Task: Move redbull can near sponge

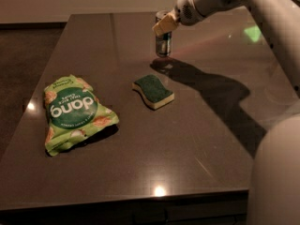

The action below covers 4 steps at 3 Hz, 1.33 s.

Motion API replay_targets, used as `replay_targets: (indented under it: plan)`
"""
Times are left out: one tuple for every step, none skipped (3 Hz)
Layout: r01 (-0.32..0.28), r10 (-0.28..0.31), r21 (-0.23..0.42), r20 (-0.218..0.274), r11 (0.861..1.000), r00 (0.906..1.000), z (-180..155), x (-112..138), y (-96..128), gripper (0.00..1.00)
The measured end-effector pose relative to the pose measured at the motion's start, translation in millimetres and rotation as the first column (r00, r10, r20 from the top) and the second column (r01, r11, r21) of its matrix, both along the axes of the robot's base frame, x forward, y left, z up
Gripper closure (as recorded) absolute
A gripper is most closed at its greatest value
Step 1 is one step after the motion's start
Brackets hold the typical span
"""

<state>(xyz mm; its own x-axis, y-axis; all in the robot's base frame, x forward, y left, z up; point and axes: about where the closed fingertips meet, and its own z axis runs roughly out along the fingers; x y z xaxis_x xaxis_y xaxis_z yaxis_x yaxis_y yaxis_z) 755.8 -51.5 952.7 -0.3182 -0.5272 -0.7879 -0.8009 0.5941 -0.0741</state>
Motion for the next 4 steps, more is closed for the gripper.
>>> replay_targets:
  plan:
    - [-0.026,0.026,-0.014,0.016,1.0,0.9995,-1.1,-30.5,-7.4,1.0]
    - [-0.055,0.055,-0.027,0.023,0.998,0.9982,-11.8,-67.8,-15.7,1.0]
    - [-0.069,0.07,-0.038,0.019,0.997,0.9974,-18.7,-88.9,-20.7,1.0]
    - [-0.081,0.082,-0.041,0.013,0.996,0.9965,-22.6,-102.3,-22.4,0.84]
